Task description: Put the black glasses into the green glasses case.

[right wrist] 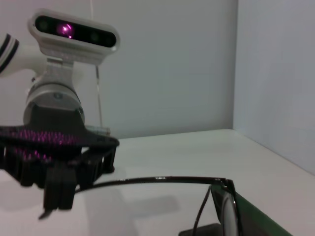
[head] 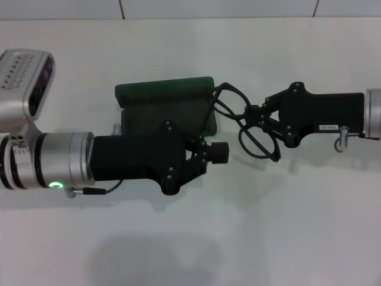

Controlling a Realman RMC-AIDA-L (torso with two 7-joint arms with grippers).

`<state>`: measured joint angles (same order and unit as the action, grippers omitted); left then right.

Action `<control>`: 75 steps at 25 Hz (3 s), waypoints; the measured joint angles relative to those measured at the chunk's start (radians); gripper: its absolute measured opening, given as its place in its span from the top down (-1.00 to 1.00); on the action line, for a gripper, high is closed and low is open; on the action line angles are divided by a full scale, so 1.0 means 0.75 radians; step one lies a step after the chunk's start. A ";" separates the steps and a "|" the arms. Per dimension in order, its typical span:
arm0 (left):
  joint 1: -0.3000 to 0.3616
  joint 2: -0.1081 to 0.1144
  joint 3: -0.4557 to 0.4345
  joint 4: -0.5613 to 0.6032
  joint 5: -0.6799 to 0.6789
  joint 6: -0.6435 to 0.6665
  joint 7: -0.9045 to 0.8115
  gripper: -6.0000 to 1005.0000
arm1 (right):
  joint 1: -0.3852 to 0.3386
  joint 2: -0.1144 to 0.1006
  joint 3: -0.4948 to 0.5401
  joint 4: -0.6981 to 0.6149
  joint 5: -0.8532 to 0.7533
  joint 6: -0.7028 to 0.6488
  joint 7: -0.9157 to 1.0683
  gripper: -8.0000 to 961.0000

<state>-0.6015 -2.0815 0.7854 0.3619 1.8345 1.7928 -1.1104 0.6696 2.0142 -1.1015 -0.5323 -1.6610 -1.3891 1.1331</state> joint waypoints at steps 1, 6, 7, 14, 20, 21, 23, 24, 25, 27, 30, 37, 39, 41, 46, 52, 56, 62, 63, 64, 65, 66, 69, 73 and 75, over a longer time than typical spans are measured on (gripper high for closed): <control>-0.002 -0.001 0.009 0.000 0.000 0.000 -0.005 0.97 | 0.005 0.000 0.000 -0.001 0.000 -0.005 0.000 0.91; -0.013 -0.003 0.019 -0.002 0.000 -0.006 -0.022 0.97 | 0.019 0.001 -0.007 -0.021 -0.001 -0.017 -0.001 0.91; -0.015 -0.004 0.019 -0.002 0.000 -0.007 -0.027 0.97 | 0.023 0.002 -0.013 -0.025 0.000 -0.019 -0.001 0.91; -0.026 -0.004 0.019 -0.004 -0.004 -0.020 -0.056 0.97 | 0.047 0.010 -0.034 -0.033 0.014 -0.043 -0.001 0.91; -0.038 -0.006 0.018 -0.007 -0.002 -0.024 -0.061 0.98 | 0.071 0.013 -0.035 -0.033 0.017 -0.081 -0.001 0.91; -0.038 -0.007 0.018 -0.007 -0.002 -0.025 -0.063 0.98 | 0.071 0.013 -0.035 -0.033 0.017 -0.081 -0.001 0.91; -0.040 -0.008 0.018 -0.007 -0.004 -0.026 -0.068 0.98 | 0.076 0.014 -0.035 -0.033 0.018 -0.098 -0.001 0.91; -0.040 -0.008 0.018 -0.007 -0.005 -0.026 -0.069 0.98 | 0.077 0.014 -0.035 -0.033 0.018 -0.108 0.000 0.91; -0.041 -0.008 0.018 -0.007 -0.006 -0.027 -0.071 0.98 | 0.079 0.014 -0.035 -0.033 0.018 -0.119 0.001 0.91; -0.043 -0.008 0.018 -0.007 -0.008 -0.029 -0.073 0.98 | 0.081 0.015 -0.036 -0.033 0.019 -0.139 0.003 0.91; -0.047 -0.008 0.018 -0.006 -0.010 -0.030 -0.074 0.98 | 0.083 0.017 -0.037 -0.033 0.021 -0.156 0.006 0.91; -0.052 -0.008 0.018 -0.006 -0.010 -0.030 -0.074 0.98 | 0.083 0.019 -0.037 -0.033 0.023 -0.200 0.010 0.91; -0.053 -0.008 0.018 -0.006 -0.010 -0.030 -0.074 0.98 | 0.084 0.019 -0.037 -0.033 0.024 -0.212 0.011 0.91; -0.054 -0.008 0.018 -0.006 -0.010 -0.030 -0.074 0.98 | 0.085 0.019 -0.037 -0.033 0.024 -0.216 0.011 0.91; -0.054 -0.010 0.018 -0.006 -0.011 -0.030 -0.076 0.98 | 0.092 0.018 -0.052 -0.026 0.026 -0.221 0.011 0.91; -0.053 -0.010 0.018 -0.008 -0.011 -0.030 -0.076 0.98 | 0.095 0.018 -0.069 -0.024 0.031 -0.222 0.011 0.91; -0.053 -0.010 0.018 -0.008 -0.012 -0.030 -0.076 0.98 | 0.095 0.018 -0.072 -0.025 0.038 -0.222 0.011 0.91; -0.053 -0.010 0.018 -0.008 -0.012 -0.030 -0.076 0.98 | 0.095 0.018 -0.071 -0.024 0.040 -0.221 0.011 0.90; -0.052 -0.010 0.018 -0.008 -0.012 -0.030 -0.076 0.98 | 0.095 0.018 -0.070 -0.025 0.041 -0.220 0.011 0.89; -0.052 -0.010 0.018 -0.008 -0.012 -0.030 -0.076 0.98 | 0.095 0.018 -0.069 -0.024 0.043 -0.218 0.011 0.89; -0.051 -0.010 0.018 -0.008 -0.013 -0.030 -0.076 0.98 | 0.092 0.019 -0.068 -0.024 0.049 -0.214 0.011 0.89; -0.050 -0.010 0.018 -0.008 -0.013 -0.031 -0.076 0.98 | 0.090 0.018 -0.068 -0.024 0.057 -0.211 0.011 0.89; -0.044 -0.009 0.018 -0.008 -0.011 -0.031 -0.085 0.98 | 0.086 0.016 -0.064 -0.023 0.073 -0.183 0.011 0.88; 0.005 0.002 0.018 0.003 0.012 -0.045 -0.094 0.98 | 0.087 0.015 -0.067 -0.028 0.075 -0.101 0.010 0.87; 0.043 0.015 0.018 0.010 0.015 -0.083 -0.095 0.98 | 0.097 0.016 -0.077 -0.031 0.075 -0.044 0.005 0.86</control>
<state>-0.5693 -2.0699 0.7987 0.3696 1.8457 1.7306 -1.1813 0.7427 2.0264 -1.1591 -0.5552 -1.6050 -1.4225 1.1370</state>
